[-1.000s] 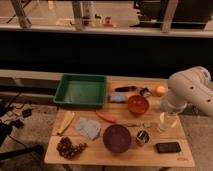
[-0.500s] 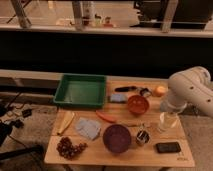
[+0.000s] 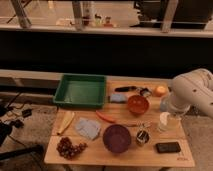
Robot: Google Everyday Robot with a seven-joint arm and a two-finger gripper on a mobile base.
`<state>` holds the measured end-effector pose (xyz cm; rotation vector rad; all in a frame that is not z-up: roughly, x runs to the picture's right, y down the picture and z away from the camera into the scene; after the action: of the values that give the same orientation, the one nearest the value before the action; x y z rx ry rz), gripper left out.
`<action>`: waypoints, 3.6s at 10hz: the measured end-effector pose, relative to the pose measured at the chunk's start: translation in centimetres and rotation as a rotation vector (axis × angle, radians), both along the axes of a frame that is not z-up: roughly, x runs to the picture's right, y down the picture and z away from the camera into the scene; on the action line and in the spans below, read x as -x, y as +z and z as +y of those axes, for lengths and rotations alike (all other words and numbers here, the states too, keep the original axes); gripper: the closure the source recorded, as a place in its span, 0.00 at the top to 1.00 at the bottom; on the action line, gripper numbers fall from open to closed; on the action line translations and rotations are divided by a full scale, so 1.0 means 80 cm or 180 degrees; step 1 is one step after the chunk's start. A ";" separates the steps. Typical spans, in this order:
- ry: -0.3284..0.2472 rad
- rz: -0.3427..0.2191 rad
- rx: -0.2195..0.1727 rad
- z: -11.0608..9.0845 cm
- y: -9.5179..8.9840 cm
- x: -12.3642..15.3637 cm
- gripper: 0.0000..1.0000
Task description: Place eraser in paper cup
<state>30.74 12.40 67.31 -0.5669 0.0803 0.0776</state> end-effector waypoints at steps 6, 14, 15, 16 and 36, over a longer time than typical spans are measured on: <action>-0.0119 -0.0093 -0.0070 0.029 -0.033 0.008 0.80; -0.0103 -0.0316 -0.0027 0.077 -0.078 0.014 0.80; -0.0090 -0.0333 0.0008 0.090 -0.083 0.013 0.80; -0.0087 -0.0347 0.0036 0.100 -0.085 0.013 0.80; 0.0026 -0.0367 0.0315 0.158 -0.012 0.002 0.80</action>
<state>30.59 25.08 66.32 -0.6694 -0.0306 0.0489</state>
